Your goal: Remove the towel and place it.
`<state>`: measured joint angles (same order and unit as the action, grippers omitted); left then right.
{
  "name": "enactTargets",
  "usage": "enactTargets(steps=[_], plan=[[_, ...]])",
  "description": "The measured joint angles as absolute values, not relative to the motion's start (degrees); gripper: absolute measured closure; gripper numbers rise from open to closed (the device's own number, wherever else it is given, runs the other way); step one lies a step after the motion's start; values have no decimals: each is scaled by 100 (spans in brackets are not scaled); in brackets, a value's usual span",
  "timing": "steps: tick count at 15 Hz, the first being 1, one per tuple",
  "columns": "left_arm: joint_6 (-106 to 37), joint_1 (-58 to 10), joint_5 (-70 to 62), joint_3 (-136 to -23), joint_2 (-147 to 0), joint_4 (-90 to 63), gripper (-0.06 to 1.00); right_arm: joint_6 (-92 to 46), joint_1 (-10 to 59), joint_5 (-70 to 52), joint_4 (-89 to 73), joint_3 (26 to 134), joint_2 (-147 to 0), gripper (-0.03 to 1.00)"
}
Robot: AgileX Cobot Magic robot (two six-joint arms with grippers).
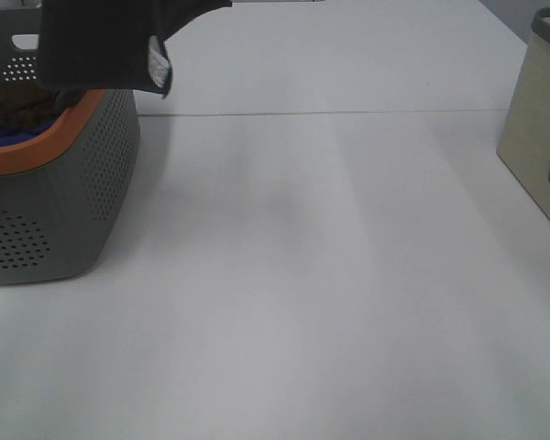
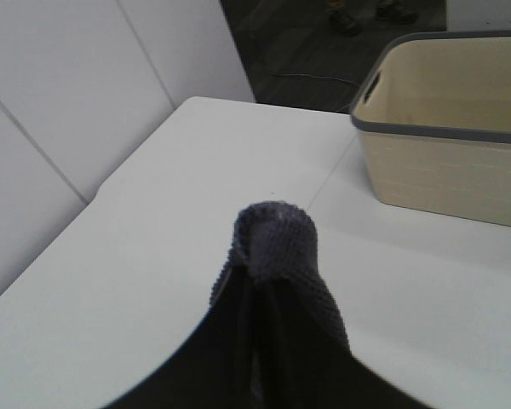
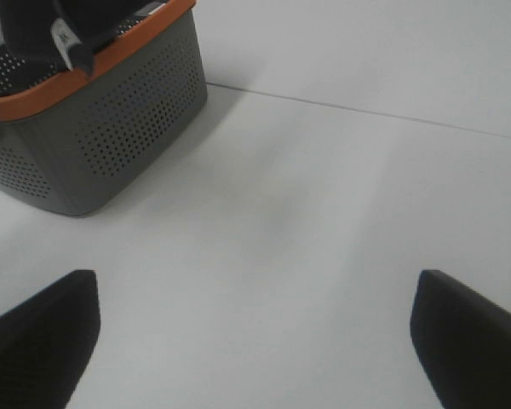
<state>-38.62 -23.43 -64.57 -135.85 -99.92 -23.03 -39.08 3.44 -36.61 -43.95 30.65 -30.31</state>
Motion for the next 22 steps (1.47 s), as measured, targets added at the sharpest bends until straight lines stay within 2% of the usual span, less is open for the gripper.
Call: enactTargets(steps=[5,9,14,22], plan=[[-4125,-3226,-6423,-13585,-10313,-2252,94,-6394,344,-3249,-6440,3065,-4423,8],[-4137,-3277,-6417,-13585,-10497,-2189,94,-8354,344,-3203,-8027,3065,-5346,8],[-4131,-3277,-6417,-13585,-10600,-2366,94,-9053,344,-3409,-8978,3065,-5942,8],[-4085,-3277,-6388,-13585,-10600,-2384,94,-9133,344,-4188,-9551,3140,-6068,10]])
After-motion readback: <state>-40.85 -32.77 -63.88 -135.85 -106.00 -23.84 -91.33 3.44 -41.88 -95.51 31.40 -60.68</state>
